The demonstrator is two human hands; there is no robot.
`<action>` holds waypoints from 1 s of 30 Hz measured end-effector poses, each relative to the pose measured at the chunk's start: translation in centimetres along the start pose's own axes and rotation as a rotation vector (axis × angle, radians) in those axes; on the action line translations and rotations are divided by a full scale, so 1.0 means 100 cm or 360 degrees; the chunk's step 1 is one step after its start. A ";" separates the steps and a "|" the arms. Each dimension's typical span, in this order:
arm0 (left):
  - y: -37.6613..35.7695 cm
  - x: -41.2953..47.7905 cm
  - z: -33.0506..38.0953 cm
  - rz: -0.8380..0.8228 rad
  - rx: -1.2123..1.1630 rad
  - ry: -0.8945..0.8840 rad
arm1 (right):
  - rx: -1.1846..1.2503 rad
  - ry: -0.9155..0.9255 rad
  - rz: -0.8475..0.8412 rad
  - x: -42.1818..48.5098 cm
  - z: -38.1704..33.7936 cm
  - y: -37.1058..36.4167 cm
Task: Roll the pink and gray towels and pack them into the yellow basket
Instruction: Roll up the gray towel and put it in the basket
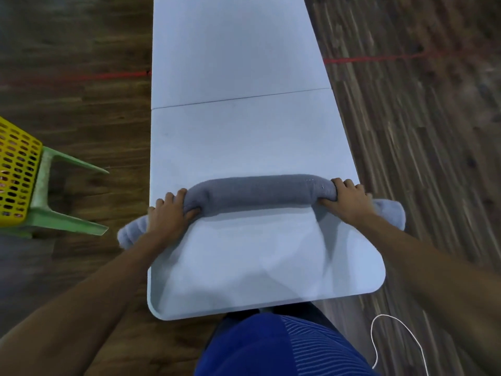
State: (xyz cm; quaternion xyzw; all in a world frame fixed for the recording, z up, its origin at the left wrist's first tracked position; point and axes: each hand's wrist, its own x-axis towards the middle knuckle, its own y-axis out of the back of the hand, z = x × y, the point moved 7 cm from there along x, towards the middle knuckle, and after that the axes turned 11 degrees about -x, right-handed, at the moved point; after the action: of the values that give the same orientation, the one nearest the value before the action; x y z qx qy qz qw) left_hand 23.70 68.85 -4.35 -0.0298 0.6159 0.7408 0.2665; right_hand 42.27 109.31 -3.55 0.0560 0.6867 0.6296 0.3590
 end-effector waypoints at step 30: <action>-0.064 -0.097 0.005 0.0272 -0.0421 0.0231 | 0.0188 -0.0228 -0.0024 -0.042 -0.184 -0.020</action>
State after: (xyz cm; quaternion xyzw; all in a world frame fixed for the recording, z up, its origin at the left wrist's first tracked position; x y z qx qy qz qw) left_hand 34.88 66.45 -6.36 -0.0655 0.5309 0.8313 0.1510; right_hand 35.76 91.49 -4.55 0.1168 0.6955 0.5798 0.4081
